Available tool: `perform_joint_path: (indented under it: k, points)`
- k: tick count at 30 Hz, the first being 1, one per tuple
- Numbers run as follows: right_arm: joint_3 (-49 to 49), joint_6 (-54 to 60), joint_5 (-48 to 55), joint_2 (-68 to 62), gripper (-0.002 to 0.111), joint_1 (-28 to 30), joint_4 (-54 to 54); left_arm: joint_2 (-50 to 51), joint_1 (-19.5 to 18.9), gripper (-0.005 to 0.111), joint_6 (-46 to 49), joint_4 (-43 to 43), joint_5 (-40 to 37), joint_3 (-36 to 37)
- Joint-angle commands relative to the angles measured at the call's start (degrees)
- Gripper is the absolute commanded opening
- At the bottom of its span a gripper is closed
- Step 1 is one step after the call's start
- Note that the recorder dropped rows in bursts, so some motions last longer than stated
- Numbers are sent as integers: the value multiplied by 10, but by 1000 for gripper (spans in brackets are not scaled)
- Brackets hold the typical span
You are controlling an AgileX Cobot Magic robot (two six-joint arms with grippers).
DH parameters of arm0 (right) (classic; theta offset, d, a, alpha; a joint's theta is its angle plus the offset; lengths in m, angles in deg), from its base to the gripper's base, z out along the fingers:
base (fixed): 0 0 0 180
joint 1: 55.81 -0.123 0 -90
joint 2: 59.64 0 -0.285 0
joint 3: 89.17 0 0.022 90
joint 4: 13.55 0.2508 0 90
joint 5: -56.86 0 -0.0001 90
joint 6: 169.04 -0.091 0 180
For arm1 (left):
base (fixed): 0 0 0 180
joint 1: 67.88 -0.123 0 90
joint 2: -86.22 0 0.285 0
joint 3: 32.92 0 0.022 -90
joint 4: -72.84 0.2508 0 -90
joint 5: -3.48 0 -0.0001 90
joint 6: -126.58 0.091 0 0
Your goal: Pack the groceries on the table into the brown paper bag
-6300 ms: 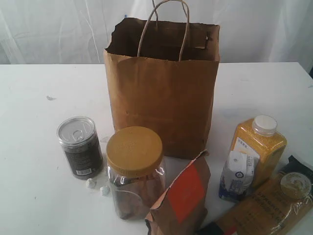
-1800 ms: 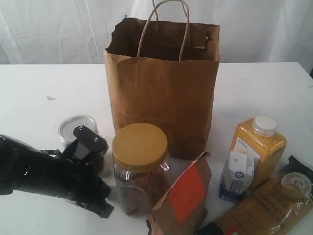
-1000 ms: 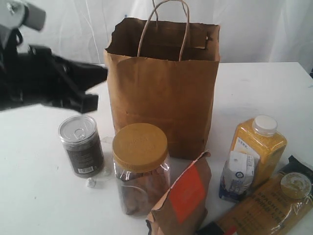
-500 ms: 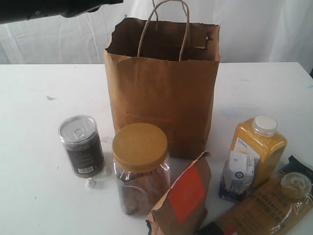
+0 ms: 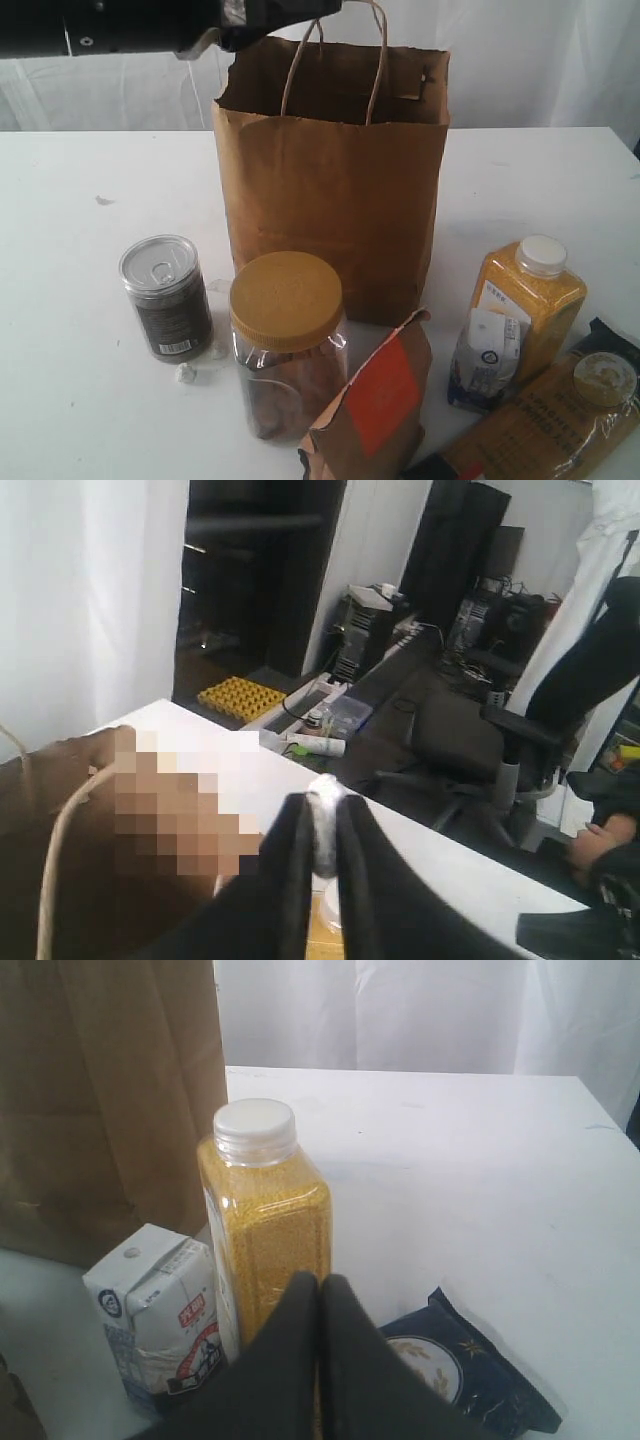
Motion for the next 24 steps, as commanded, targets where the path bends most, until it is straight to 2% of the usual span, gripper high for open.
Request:
perform_joint_path:
  k: [1, 6, 12, 19, 24]
  points:
    - [1, -1, -6, 4, 0, 2, -4, 13, 40, 0, -17, 10, -20, -16]
    - [1, -1, -6, 4, 0, 2, -4, 53, 105, 0, -25, 23, 60, -56]
    - [1, -1, -6, 4, 0, 2, -4, 111, 151, 0, -25, 57, 116, -126]
    - [1, -1, -6, 4, 0, 2, -4, 174, 159, 0, -20, 102, 181, -214]
    - [1, -1, -6, 4, 0, 2, -4, 200, 159, 0, -16, 163, 229, -222]
